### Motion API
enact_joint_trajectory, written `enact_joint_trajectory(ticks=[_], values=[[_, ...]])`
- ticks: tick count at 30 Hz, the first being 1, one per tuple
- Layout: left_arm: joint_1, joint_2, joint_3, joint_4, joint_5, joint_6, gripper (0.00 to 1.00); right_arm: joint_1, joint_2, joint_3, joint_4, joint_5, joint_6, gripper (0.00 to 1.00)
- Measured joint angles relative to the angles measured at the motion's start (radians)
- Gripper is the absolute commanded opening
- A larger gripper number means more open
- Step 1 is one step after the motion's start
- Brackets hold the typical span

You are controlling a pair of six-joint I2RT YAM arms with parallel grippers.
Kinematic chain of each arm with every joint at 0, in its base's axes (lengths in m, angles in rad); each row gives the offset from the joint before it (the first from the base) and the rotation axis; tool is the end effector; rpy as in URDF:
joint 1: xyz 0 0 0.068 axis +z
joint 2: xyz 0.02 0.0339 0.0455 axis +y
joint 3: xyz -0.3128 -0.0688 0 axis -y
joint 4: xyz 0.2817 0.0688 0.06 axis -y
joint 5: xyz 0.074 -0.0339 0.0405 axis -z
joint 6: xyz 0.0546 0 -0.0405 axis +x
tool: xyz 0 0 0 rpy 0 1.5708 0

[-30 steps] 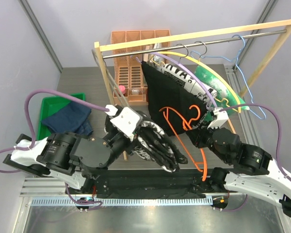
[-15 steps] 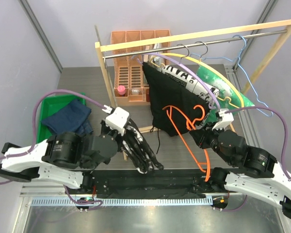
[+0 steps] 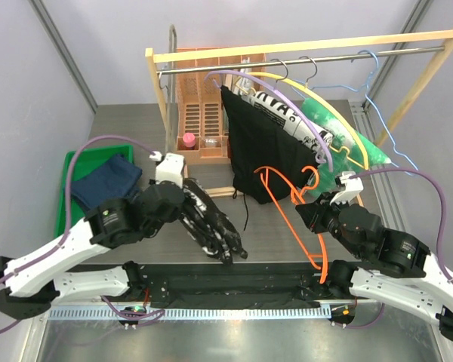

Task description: Remove the trousers from the hanger

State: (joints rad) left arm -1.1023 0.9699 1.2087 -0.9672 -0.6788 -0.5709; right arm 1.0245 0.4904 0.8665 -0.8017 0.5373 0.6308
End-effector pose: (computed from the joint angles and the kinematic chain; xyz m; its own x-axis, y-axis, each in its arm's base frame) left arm 0.1162 -0.1537 0.4189 -0.5139 0.0839 -0.8538 0.2439 0.9684 -0.0516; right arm 0.0728 0.0659 0.3702 -0.4633 0.2133 -0.8601 -0.2707 0.8902 0.3665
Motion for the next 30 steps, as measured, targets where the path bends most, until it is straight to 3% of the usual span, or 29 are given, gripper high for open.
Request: enact_joint_trajectory(ticks=[7,17,22,30], values=[[0.009,-0.173,-0.055,-0.049,-0.01,-0.082,0.0,0.0,-0.006,-0.022,0.005,-0.004,0.0,0.01],[0.011,-0.12,0.002,-0.119,-0.052,-0.067,0.0,0.0,-0.006,-0.025,0.016,-0.022,0.0,0.01],[0.011,-0.198,-0.006,-0.084,0.014,-0.039,0.0,0.0,-0.013,-0.025,0.014,-0.027,0.003,0.01],[0.011,-0.21,0.247,-0.127,0.109,0.036,0.0,0.0,-0.028,-0.026,0.016,-0.028,0.008,0.01]])
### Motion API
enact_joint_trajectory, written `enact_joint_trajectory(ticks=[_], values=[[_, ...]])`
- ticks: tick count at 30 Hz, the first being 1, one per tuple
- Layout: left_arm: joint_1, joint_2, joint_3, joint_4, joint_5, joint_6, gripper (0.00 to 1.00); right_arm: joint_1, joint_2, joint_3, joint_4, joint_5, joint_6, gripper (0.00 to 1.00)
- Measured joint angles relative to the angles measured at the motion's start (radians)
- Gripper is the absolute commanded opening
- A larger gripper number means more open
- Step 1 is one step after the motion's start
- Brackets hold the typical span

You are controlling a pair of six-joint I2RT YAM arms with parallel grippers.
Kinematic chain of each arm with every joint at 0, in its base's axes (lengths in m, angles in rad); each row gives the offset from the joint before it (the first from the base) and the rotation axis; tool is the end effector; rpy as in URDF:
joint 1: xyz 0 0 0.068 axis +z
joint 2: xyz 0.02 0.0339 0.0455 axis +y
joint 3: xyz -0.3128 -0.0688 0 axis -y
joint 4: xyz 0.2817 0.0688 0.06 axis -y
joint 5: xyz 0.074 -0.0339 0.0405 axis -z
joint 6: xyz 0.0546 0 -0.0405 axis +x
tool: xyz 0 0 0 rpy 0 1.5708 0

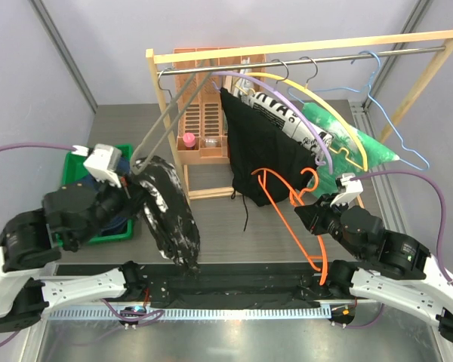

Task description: Remove the trousers from the hanger

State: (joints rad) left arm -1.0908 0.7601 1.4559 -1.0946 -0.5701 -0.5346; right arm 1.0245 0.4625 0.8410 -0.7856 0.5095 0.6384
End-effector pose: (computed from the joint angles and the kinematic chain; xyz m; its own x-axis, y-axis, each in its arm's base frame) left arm 0.0638 -0.0588 0.5091 -0.4177 -0.1265 -0.8997 0.3535 0.8896 -0.2892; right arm 0.0702 0.0642 0.3647 -0.4710 0.2266 -0.8525 -0.2896 0.8731 0.3921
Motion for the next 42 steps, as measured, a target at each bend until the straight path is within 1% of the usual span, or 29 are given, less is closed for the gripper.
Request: enact_joint_trajectory(ticks=[3,9,13,16,18,22,26,30,34,38,42], values=[[0.0,0.014,0.097,-0.024,0.016,0.047,0.0,0.0,0.0,0.0,0.002,-0.003,0.001,0.01],[0.002,0.151,0.309,-0.07,0.073,0.163,0.0,0.0,0.0,0.0,0.007,-0.007,0.009,0.01],[0.003,0.207,0.343,-0.073,0.184,0.243,0.0,0.0,-0.001,0.0,0.006,-0.007,0.014,0.01],[0.003,0.204,0.301,-0.077,0.239,0.28,0.0,0.0,-0.007,0.0,0.005,-0.006,0.014,0.01],[0.003,0.164,0.24,-0.082,0.257,0.288,0.0,0.0,-0.011,0.0,0.005,-0.006,0.015,0.01],[0.003,0.065,0.145,-0.096,0.272,0.289,0.0,0.0,-0.011,0.0,0.003,-0.006,0.016,0.01],[0.003,-0.012,0.085,-0.101,0.277,0.293,0.0,0.0,-0.011,-0.002,0.006,-0.007,0.019,0.01],[0.003,-0.047,0.024,-0.104,0.273,0.308,0.0,0.0,-0.01,-0.013,0.007,-0.008,0.023,0.01],[0.003,-0.035,-0.037,-0.105,0.213,0.314,0.0,0.0,-0.01,-0.023,0.006,-0.013,0.031,0.01],[0.003,0.006,-0.045,-0.095,0.111,0.311,0.0,0.0,-0.011,-0.024,0.007,-0.014,0.039,0.01],[0.003,0.049,-0.045,-0.047,0.011,0.312,0.0,0.0,-0.011,-0.024,0.007,-0.014,0.045,0.01]])
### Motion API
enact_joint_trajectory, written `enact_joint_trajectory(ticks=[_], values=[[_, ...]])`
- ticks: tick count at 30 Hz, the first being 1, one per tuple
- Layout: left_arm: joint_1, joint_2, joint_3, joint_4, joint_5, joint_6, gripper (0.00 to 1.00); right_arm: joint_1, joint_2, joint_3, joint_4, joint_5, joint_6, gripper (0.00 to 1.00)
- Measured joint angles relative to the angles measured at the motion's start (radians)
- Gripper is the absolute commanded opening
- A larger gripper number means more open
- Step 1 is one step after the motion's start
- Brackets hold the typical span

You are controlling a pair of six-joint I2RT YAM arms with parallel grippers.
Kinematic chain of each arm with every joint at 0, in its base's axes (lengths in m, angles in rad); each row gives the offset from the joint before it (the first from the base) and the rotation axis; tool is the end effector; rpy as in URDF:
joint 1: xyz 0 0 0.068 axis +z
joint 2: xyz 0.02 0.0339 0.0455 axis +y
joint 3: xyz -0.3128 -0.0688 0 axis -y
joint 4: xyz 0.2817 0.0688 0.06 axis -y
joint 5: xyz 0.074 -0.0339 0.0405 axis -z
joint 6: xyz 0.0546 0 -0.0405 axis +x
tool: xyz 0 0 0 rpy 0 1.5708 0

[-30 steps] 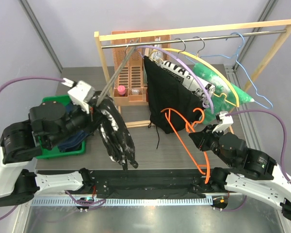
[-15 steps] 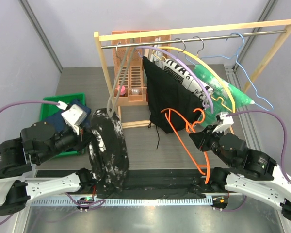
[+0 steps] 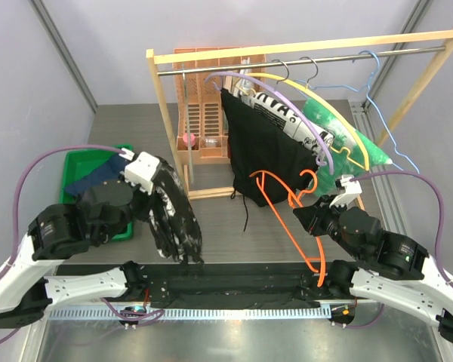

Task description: Remove the trousers from the hanger

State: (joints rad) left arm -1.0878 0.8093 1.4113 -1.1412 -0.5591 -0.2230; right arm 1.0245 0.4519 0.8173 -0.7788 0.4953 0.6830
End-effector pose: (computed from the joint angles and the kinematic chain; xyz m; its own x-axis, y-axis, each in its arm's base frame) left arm 0.0747 -0.0801 0.4871 -0.3518 0.2672 -0.8971 0.4733 0.8776 0.0758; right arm 0.0700 0.0651 0.3578 -0.4936 0.2569 -0.8308 -0.2760 0.8597 0.4298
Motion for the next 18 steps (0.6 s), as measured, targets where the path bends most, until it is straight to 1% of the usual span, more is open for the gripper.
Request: enact_joint_trajectory(ticks=[5,8,10,15,18], values=[[0.01,0.031,0.0,0.056,-0.1,0.01,0.0,0.0,0.0,-0.002,0.0,0.0,0.0,0.01],[0.066,0.065,0.001,0.067,-0.108,0.013,0.0,0.0,0.0,-0.004,0.0,-0.001,0.0,0.01],[0.15,0.09,0.005,0.073,-0.07,0.01,0.0,0.0,0.0,-0.004,0.001,-0.002,0.0,0.01],[0.457,0.121,-0.016,0.099,0.08,-0.009,0.0,0.0,-0.003,-0.005,0.0,-0.005,0.0,0.01],[0.604,0.12,-0.019,0.096,0.14,-0.026,0.0,0.0,-0.003,-0.01,0.005,-0.008,0.0,0.01]])
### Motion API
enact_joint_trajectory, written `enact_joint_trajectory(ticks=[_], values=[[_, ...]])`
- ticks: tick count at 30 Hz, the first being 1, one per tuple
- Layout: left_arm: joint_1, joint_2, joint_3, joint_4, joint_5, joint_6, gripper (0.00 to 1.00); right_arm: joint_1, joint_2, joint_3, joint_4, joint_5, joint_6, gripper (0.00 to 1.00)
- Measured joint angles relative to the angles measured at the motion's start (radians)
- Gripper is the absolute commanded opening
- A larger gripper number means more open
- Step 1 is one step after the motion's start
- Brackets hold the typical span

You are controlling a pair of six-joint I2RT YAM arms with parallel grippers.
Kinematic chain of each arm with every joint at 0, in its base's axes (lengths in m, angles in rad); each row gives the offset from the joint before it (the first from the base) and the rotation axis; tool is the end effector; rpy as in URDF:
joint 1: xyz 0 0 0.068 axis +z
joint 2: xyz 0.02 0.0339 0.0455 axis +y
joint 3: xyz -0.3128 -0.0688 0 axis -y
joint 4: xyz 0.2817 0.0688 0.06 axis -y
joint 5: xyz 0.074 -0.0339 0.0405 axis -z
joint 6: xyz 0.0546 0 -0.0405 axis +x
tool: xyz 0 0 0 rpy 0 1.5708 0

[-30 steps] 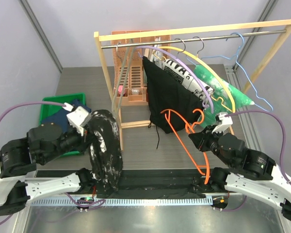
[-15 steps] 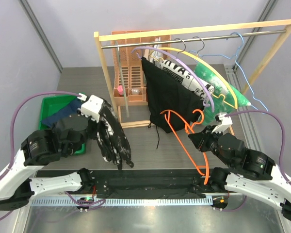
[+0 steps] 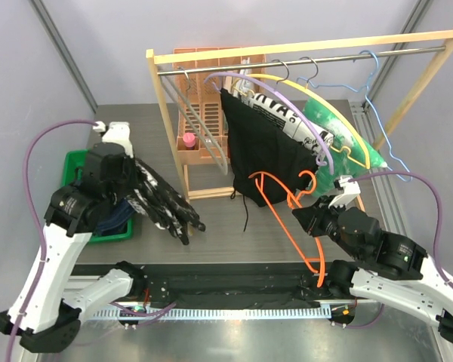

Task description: Remove the trousers from the hanger

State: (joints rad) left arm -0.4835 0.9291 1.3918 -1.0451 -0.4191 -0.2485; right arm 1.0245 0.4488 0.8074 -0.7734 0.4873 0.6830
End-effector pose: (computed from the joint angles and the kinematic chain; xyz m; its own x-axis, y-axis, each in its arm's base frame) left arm 0.1533 -0.0554 0.4754 -0.5025 0.0101 -0.8645 0.0002 0.9999 0.0115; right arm 0.0700 0.0660 0.3550 -0.4984 0.2537 -0.8290 -0.2808 0.8574 0.4312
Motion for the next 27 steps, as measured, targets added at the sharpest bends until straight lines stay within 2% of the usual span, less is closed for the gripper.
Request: enact_joint_trajectory(ticks=[6,9,13,20,23,27], values=[[0.325,0.041,0.032,-0.046,0.069,-0.069,0.0,0.0,0.0,-0.03,0.013,-0.021,0.0,0.01],[0.402,0.121,0.14,-0.101,0.072,-0.109,0.0,0.0,0.001,-0.042,0.019,-0.038,0.0,0.01],[0.422,0.223,0.339,-0.127,0.066,-0.161,0.0,0.0,0.015,-0.042,0.031,-0.058,-0.005,0.01],[0.425,0.229,0.578,-0.165,-0.036,-0.167,0.0,0.0,0.063,-0.021,0.033,-0.098,-0.021,0.01],[0.426,0.195,0.623,-0.172,-0.091,-0.163,0.0,0.0,0.069,-0.007,0.033,-0.11,-0.027,0.01],[0.426,0.121,0.608,-0.201,-0.172,-0.161,0.0,0.0,0.081,0.012,0.033,-0.131,-0.027,0.01]])
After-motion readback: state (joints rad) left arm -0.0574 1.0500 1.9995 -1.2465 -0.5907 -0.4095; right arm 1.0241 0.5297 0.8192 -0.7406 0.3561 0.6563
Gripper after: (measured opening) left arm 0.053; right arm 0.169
